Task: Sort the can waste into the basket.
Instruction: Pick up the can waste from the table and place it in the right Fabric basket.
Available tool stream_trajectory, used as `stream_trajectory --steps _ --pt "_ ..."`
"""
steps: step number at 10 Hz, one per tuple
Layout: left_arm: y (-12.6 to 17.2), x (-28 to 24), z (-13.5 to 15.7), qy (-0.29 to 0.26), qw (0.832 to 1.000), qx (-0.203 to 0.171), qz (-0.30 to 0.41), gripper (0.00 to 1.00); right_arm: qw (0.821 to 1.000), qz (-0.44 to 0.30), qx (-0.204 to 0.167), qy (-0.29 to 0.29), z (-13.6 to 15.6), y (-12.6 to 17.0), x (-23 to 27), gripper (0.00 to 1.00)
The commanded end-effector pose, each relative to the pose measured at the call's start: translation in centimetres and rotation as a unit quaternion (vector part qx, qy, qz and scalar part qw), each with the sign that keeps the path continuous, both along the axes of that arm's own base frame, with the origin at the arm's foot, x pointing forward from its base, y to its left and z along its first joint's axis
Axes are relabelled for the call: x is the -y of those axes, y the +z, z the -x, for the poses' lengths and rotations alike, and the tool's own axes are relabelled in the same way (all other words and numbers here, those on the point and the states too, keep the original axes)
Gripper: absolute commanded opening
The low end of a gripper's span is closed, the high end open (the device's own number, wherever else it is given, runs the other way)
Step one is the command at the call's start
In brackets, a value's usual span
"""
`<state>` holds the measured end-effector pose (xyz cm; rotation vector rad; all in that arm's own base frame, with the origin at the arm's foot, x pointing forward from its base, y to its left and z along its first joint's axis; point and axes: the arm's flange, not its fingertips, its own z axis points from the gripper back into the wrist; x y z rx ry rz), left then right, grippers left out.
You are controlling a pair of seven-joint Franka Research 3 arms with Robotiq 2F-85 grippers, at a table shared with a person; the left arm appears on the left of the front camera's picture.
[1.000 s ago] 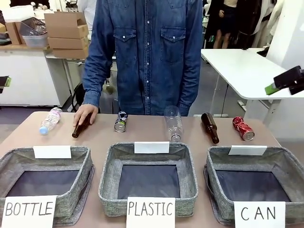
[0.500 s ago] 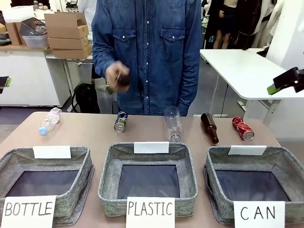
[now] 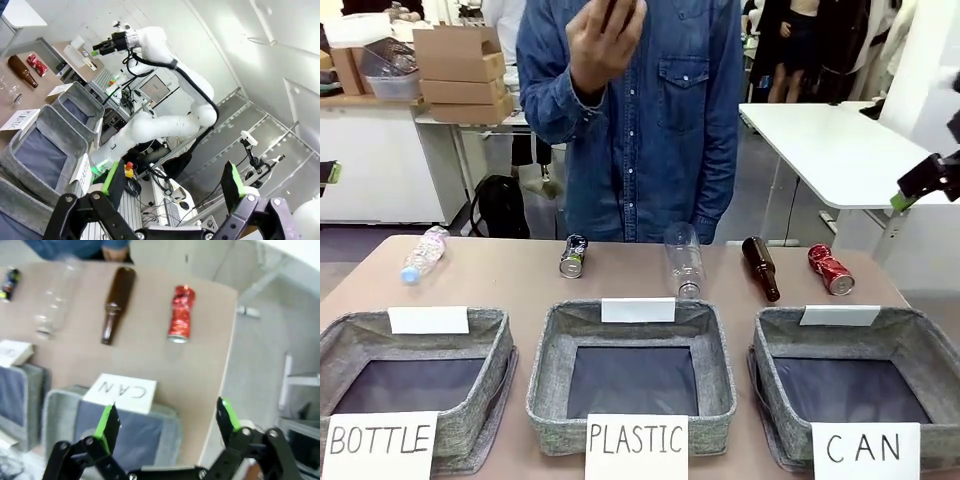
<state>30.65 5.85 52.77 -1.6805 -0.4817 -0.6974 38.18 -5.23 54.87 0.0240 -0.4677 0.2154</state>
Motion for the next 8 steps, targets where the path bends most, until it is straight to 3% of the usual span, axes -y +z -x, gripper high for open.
stream_trajectory --steps 1,3,5,6,8 --pt "0.2 -0.2 0.1 -0.006 1.0 0.012 0.006 1.0 0.997 -0.054 -0.054 0.009 -7.8 0.4 2.7 1.0" --pt "0.2 -0.2 0.1 -0.006 1.0 0.012 0.006 1.0 0.99 -0.123 -0.069 0.015 -14.6 -3.9 6.2 1.0" --pt "0.2 -0.2 0.1 -0.006 1.0 0.012 0.006 1.0 0.986 -0.118 -0.109 -0.032 -20.1 -9.0 7.5 1.0" --pt "0.2 -0.2 0.1 -0.006 1.0 0.012 0.006 1.0 0.984 -0.129 -0.124 -0.019 -22.5 -11.6 7.2 1.0" --pt "0.2 -0.2 0.1 -0.006 1.0 0.012 0.006 1.0 0.981 -0.118 -0.148 -0.049 -25.6 -16.3 7.1 1.0"
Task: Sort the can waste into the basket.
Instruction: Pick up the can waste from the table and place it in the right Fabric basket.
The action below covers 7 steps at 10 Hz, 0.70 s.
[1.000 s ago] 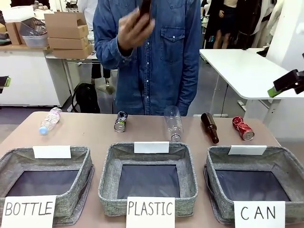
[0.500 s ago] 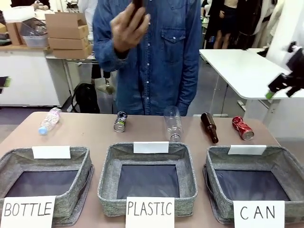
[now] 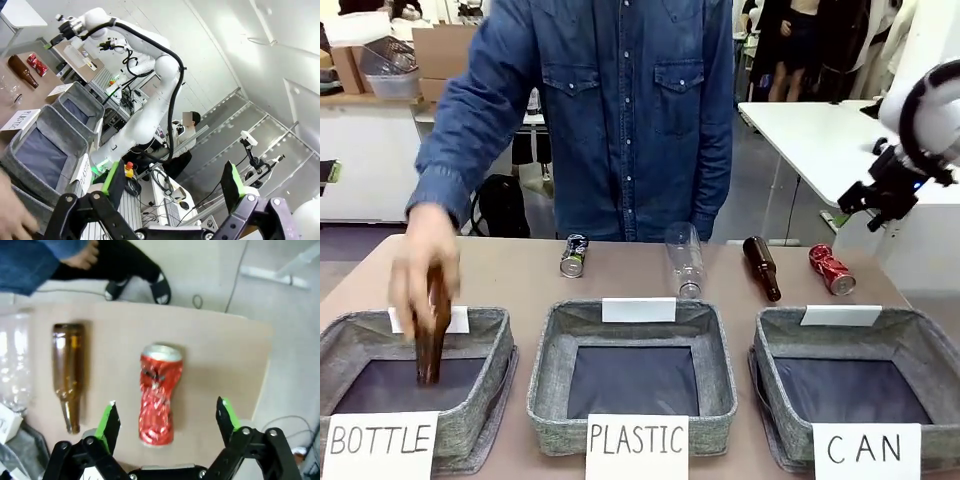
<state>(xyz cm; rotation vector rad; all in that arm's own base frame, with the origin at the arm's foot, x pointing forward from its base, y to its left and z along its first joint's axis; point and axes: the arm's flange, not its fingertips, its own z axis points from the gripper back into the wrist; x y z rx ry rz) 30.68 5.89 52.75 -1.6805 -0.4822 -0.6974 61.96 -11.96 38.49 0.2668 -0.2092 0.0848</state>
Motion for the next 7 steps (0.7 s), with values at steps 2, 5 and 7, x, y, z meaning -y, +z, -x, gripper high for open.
stream_trajectory --steps 2,5,7 --pt "0.2 -0.2 0.1 -0.006 1.0 0.012 0.006 1.0 0.999 0.016 -0.028 -0.029 -3.4 -3.5 -0.6 1.0" --pt "0.2 -0.2 0.1 -0.006 1.0 0.012 0.006 1.0 0.999 -0.005 -0.048 -0.013 -5.2 -6.8 -1.5 1.0" --pt "0.2 -0.2 0.1 -0.006 1.0 0.012 0.006 1.0 0.998 0.006 -0.066 -0.017 -5.9 -7.8 -2.1 1.0"
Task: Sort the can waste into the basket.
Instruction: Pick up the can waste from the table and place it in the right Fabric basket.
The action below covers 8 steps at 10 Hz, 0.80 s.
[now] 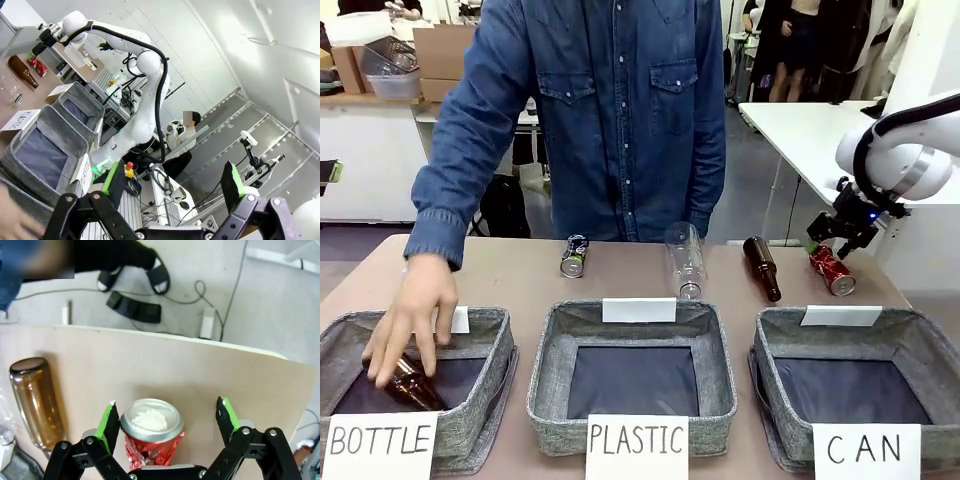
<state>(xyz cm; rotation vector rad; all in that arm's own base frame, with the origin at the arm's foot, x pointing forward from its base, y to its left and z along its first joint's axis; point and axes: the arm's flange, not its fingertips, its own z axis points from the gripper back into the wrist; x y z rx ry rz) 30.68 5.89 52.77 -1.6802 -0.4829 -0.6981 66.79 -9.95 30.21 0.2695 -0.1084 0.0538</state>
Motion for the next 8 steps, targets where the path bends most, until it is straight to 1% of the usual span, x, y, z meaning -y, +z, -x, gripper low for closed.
stream_trajectory --steps 1,5,6,7,8 --pt "0.18 -0.21 0.13 -0.006 1.0 0.012 0.006 1.0 1.0 0.007 -0.016 -0.01 -1.13 0.6 -0.06 1.0" --pt "0.18 -0.21 0.13 -0.006 1.0 0.012 0.006 1.0 0.999 0.019 -0.034 0.001 -1.43 0.62 -0.66 1.0" --pt "0.18 -0.21 0.13 -0.006 1.0 0.012 0.006 1.0 0.999 0.02 -0.039 0.005 -1.47 0.62 -0.76 0.43" --pt "0.18 -0.21 0.13 -0.006 1.0 0.012 0.006 1.0 0.999 0.019 -0.042 0.01 -1.48 0.6 -0.79 0.42" --pt "0.18 -0.21 0.13 -0.006 1.0 0.012 0.006 1.0 0.999 0.02 -0.045 0.012 -1.5 0.61 -0.79 0.0"
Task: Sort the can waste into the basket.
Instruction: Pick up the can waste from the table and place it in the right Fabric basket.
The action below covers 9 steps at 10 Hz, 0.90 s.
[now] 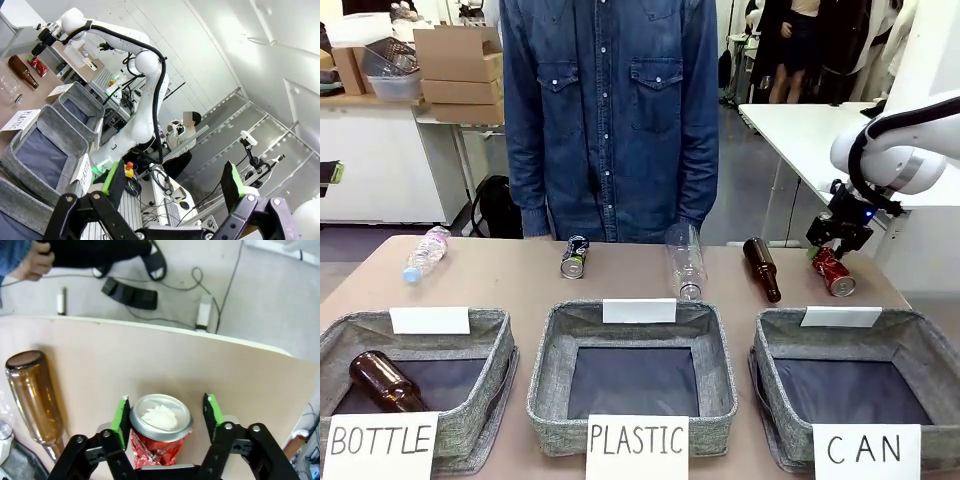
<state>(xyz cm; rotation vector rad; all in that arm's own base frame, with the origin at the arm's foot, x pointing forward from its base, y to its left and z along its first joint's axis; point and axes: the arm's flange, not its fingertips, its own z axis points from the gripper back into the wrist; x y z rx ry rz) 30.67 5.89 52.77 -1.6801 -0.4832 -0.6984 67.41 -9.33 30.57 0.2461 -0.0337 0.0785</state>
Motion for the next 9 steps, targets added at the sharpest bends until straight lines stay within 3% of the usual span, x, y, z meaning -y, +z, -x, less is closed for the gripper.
stream_trajectory --steps 1,2,3,5,7,8,9 --pt "0.2 -0.2 0.1 -0.006 1.0 0.012 0.006 1.0 1.0 0.009 -0.01 -0.003 -0.9 0.3 -0.2 0.0" --pt "0.2 -0.2 0.1 -0.006 1.0 0.012 0.006 1.0 1.0 0.008 -0.011 -0.001 -0.9 0.3 -0.2 0.0" --pt "0.2 -0.2 0.1 -0.006 1.0 0.012 0.006 1.0 1.0 0.01 -0.012 -0.001 -0.9 0.3 -0.2 0.15" --pt "0.2 -0.2 0.1 -0.006 1.0 0.012 0.006 1.0 1.0 0.011 -0.014 0.001 -0.9 0.3 -0.2 0.0" --pt "0.2 -0.2 0.1 -0.006 1.0 0.012 0.006 1.0 1.0 0.012 -0.014 -0.001 -1.0 0.3 -0.2 0.0" --pt "0.2 -0.2 0.1 -0.006 1.0 0.012 0.006 1.0 1.0 -0.003 -0.012 -0.011 -0.6 1.4 -0.2 0.11" --pt "0.2 -0.2 0.1 -0.006 1.0 0.012 0.006 1.0 1.0 -0.005 0.001 -0.01 0.8 4.5 -0.1 0.11"
